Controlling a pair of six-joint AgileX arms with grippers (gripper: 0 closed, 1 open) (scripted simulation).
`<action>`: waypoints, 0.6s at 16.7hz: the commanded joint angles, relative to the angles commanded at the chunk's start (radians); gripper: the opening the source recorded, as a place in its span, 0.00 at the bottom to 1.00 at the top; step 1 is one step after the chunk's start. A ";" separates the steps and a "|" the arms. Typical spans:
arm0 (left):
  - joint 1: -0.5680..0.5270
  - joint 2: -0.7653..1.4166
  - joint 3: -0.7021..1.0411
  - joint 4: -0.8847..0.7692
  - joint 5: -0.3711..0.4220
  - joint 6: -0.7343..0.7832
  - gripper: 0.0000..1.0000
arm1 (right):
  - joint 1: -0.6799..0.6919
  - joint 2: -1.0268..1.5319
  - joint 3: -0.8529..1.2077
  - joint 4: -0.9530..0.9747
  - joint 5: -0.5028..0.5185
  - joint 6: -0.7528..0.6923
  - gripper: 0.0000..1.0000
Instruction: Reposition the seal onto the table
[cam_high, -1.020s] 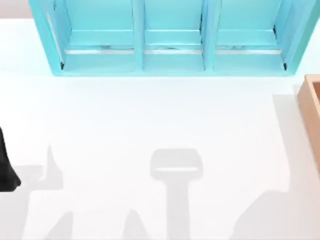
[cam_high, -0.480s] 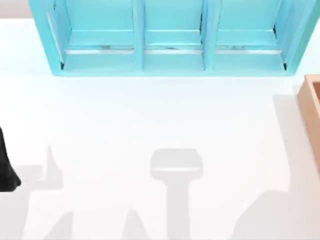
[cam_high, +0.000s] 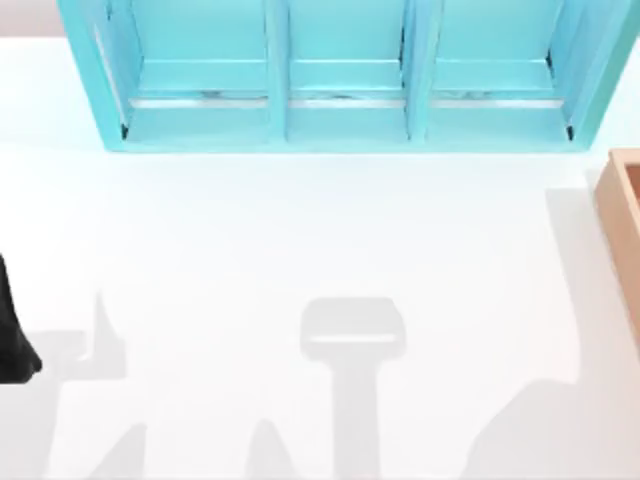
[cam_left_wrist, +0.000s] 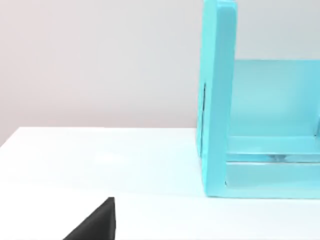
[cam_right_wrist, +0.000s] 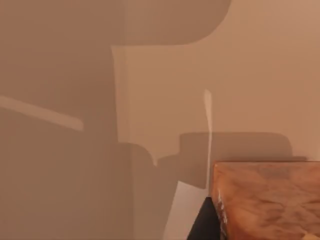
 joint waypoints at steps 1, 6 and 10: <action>0.000 0.000 0.000 0.000 0.000 0.000 1.00 | 0.000 0.000 0.000 0.000 0.000 0.000 0.00; 0.000 0.000 0.000 0.000 0.000 0.000 1.00 | -0.001 -0.002 0.001 0.000 0.001 0.001 0.00; 0.000 0.000 0.000 0.000 0.000 0.000 1.00 | 0.041 -0.047 0.050 -0.055 0.006 0.050 0.00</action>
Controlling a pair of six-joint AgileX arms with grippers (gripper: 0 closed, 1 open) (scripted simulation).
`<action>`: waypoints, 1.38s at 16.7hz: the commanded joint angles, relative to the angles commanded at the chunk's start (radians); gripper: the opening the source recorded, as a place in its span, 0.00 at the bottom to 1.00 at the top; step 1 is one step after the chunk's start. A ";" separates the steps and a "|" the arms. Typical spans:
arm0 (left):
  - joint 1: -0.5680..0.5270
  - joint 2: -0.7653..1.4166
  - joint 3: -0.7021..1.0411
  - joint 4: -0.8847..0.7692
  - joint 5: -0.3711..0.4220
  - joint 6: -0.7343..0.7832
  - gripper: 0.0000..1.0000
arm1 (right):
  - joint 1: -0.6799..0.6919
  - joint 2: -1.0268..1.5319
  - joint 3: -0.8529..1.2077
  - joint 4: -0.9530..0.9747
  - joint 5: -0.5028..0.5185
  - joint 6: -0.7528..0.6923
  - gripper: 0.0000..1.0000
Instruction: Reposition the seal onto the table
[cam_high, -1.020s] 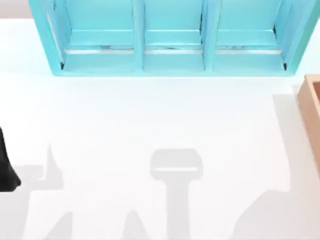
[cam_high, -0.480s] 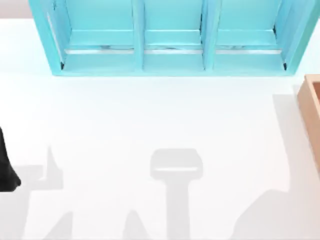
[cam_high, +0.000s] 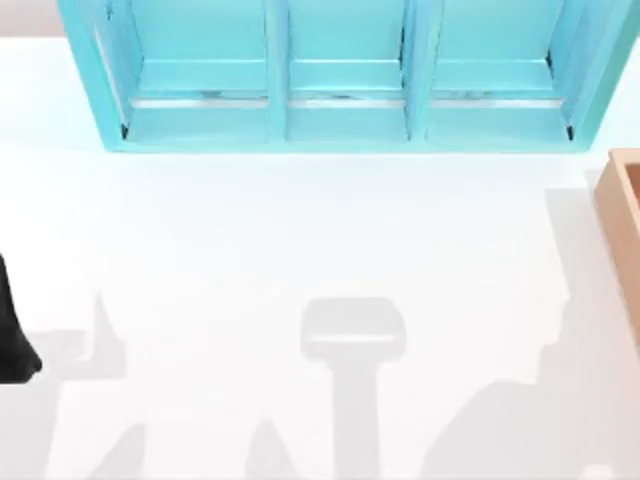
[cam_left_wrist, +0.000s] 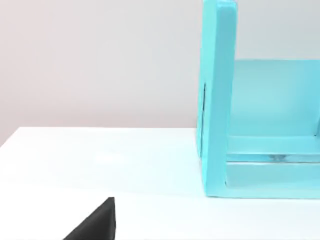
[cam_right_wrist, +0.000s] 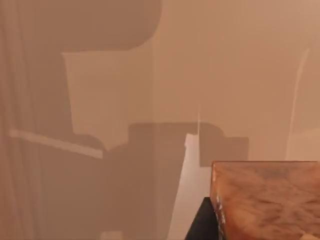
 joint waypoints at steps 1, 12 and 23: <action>0.000 0.000 0.000 0.000 0.000 0.000 1.00 | 0.018 -0.020 0.035 -0.022 0.001 0.019 0.00; 0.000 0.000 0.000 0.000 0.000 0.000 1.00 | 0.360 -0.148 0.449 -0.412 0.002 0.353 0.00; 0.000 0.000 0.000 0.000 0.000 0.000 1.00 | 0.501 -0.115 0.386 -0.531 -0.006 0.496 0.00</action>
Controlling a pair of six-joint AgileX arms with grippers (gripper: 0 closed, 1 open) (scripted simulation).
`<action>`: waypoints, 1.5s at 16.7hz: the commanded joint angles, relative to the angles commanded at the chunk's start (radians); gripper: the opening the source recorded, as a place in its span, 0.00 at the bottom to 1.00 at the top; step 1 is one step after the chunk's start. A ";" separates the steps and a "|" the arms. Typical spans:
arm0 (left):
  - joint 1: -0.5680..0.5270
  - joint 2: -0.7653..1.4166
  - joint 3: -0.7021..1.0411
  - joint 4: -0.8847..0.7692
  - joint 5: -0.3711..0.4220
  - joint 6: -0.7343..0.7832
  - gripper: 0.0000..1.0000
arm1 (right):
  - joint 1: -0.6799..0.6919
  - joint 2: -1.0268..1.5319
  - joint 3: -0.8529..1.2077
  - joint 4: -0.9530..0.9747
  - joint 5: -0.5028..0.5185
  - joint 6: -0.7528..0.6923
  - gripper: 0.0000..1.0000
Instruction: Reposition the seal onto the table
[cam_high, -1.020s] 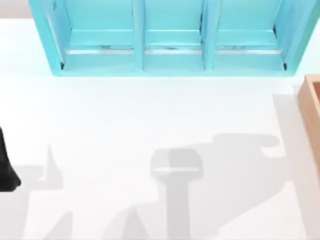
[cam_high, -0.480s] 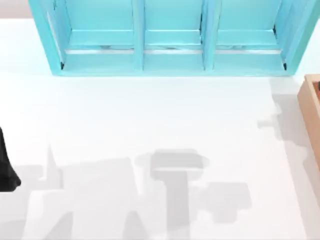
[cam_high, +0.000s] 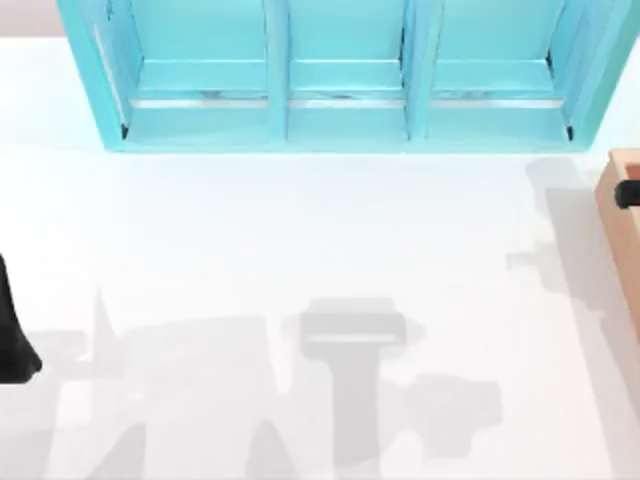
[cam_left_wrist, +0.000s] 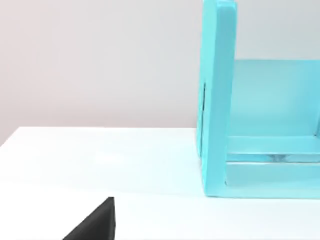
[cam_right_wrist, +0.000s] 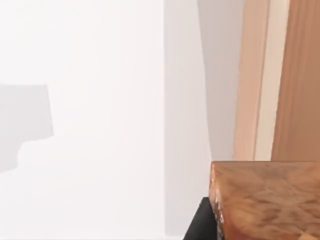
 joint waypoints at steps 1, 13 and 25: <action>0.000 0.000 0.000 0.000 0.000 0.000 1.00 | 0.015 0.022 0.002 0.022 0.000 0.015 0.00; 0.000 0.000 0.000 0.000 0.000 0.000 1.00 | 0.185 0.373 0.014 0.349 0.006 0.190 0.00; 0.000 0.000 0.000 0.000 0.000 0.000 1.00 | 0.213 0.410 -0.078 0.475 0.019 0.219 0.00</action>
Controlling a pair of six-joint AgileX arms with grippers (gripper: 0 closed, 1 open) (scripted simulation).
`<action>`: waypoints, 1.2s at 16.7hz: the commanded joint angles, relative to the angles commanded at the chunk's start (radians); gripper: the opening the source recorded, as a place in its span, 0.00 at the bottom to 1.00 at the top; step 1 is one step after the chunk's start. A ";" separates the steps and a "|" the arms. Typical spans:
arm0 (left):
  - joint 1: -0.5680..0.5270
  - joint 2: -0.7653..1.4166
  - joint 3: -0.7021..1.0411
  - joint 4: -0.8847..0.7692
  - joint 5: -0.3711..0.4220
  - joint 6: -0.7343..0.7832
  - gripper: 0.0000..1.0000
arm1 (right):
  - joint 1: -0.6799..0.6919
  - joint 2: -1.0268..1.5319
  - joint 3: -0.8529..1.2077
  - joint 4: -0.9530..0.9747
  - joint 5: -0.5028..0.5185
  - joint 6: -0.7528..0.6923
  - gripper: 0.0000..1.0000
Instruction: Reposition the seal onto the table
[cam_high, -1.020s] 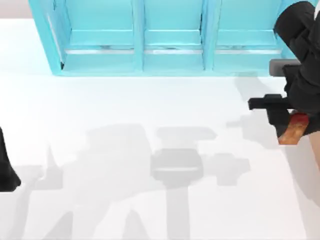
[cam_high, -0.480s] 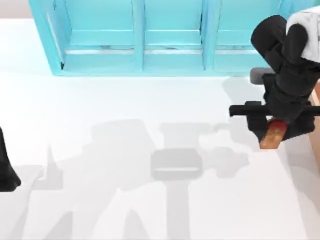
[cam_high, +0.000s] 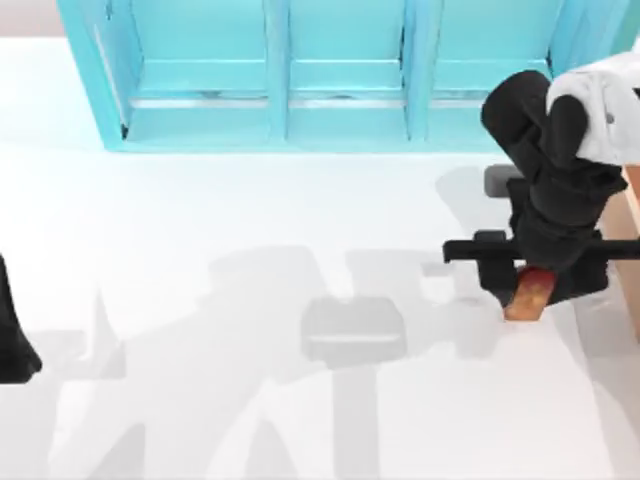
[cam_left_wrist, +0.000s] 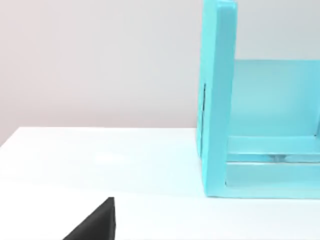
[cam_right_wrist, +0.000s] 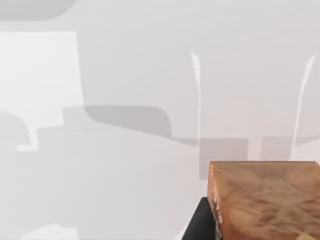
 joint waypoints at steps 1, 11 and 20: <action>0.000 0.000 0.000 0.000 0.000 0.000 1.00 | -0.013 0.011 -0.006 0.015 -0.004 -0.008 0.00; 0.000 0.000 0.000 0.000 0.000 0.000 1.00 | -0.026 0.027 -0.008 0.038 -0.013 -0.025 0.30; 0.000 0.000 0.000 0.000 0.000 0.000 1.00 | -0.026 0.027 -0.008 0.038 -0.013 -0.025 0.98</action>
